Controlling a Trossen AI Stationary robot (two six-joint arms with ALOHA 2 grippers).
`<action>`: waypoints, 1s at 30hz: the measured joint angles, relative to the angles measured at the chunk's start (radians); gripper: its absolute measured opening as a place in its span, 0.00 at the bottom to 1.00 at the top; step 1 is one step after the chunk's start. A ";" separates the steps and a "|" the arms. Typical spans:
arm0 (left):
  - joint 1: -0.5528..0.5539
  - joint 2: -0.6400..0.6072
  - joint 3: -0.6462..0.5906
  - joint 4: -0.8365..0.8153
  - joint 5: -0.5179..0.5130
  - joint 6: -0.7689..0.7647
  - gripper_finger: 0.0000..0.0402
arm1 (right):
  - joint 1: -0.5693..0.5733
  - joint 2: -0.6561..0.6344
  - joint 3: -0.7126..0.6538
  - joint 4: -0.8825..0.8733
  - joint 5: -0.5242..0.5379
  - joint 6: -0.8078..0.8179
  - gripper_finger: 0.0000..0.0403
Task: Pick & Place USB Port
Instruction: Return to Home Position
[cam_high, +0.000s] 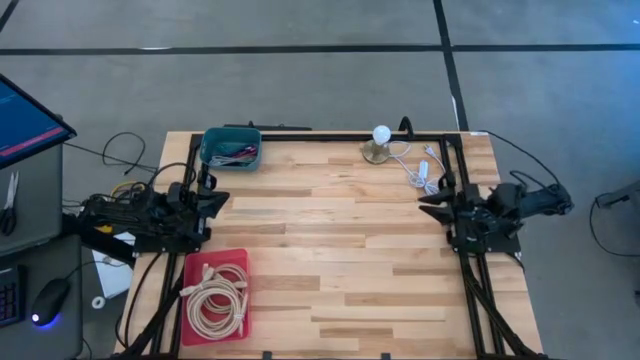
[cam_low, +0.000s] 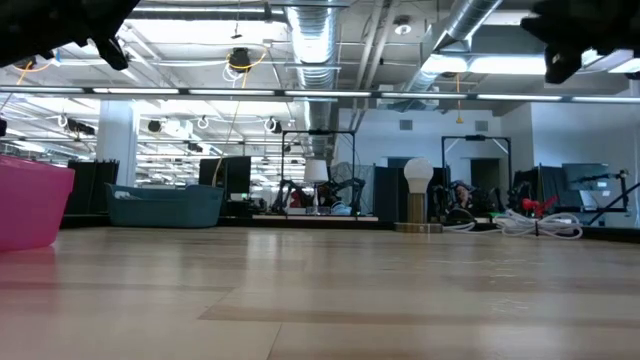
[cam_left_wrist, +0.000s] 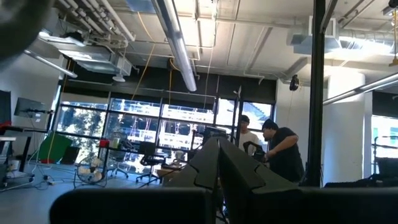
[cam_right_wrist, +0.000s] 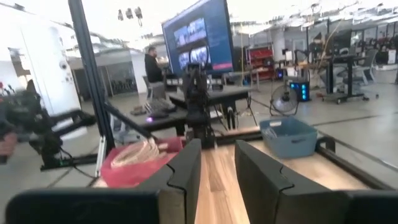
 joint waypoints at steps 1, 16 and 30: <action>0.000 0.000 0.000 0.000 0.000 0.000 0.03 | 0.000 0.000 -0.010 0.007 -0.001 0.000 0.23; 0.000 0.000 0.000 -0.045 0.000 0.000 0.03 | 0.000 0.000 -0.146 0.137 -0.008 0.022 0.23; 0.000 0.000 0.000 -0.091 0.000 0.000 0.03 | 0.000 0.000 -0.225 0.174 -0.011 0.030 0.23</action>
